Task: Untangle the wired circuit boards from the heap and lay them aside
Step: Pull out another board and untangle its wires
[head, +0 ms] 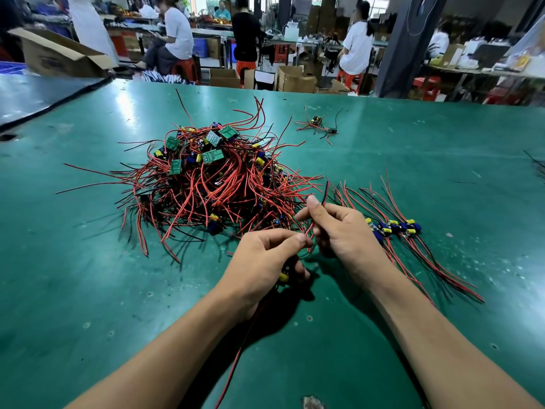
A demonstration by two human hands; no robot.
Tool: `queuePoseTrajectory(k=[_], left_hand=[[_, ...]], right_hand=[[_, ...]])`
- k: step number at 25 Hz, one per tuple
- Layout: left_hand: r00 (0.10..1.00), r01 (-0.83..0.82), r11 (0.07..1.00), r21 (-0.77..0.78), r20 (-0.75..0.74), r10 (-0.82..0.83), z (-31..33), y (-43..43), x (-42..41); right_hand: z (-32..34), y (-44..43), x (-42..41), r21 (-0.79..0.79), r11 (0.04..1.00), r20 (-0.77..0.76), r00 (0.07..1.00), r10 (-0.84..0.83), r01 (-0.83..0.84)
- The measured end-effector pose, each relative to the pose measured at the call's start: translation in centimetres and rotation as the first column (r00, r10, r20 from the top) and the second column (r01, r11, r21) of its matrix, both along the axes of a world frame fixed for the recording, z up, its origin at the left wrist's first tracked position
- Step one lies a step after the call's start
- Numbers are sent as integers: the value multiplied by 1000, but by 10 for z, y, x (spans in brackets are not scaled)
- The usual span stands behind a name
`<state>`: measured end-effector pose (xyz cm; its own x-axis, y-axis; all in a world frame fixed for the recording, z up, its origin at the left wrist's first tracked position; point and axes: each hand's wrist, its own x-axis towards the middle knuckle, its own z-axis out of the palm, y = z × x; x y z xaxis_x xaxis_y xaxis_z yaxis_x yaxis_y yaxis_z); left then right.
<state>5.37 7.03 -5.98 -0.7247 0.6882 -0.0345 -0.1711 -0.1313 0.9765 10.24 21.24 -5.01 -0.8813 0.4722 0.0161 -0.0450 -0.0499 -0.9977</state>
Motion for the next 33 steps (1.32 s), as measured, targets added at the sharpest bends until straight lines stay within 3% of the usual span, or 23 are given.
queuePoseTrajectory(k=[3,7,9,12,18,20,22,24,26,29,33], left_hand=[[999,-15,999,32,34,14,-1,0,-1],[999,-8,999,44,44,6,-2,1,-2],[1000,11,1000,6,26,-11,-2,0,-3],[999,42,999,-17,-2,-42,-2,-1,-4],[997,77,997,9,30,-77,-2,0,-5],[996,84,996,8,28,-84,-2,-1,-5],[996,82,997,12,32,-83,-1,-1,-6],[996,79,997,16,30,-80,-3,-1,-6],[997,75,997,11,18,-75,-4,-1,-6],[998,56,998,11,19,-56,-5,-1,-7],[996,22,999,29,83,-24,-3,-2,-5]], right_hand=[[-1,-9,4,-147,962,72,968,242,-230],[-1,-5,6,-72,941,81,938,336,-331],[-3,2,5,180,959,90,975,204,-217],[-8,13,3,491,871,26,998,-54,34],[-11,21,-2,540,800,-125,965,-233,263],[-11,17,-5,393,884,-72,967,-246,254],[-5,10,-9,-25,979,22,979,-203,203],[1,9,-10,-426,898,63,994,-92,110],[4,11,-9,-632,774,14,1000,-26,29],[2,7,-7,-694,720,7,1000,-6,9],[-1,-8,-2,-352,928,87,984,159,-119]])
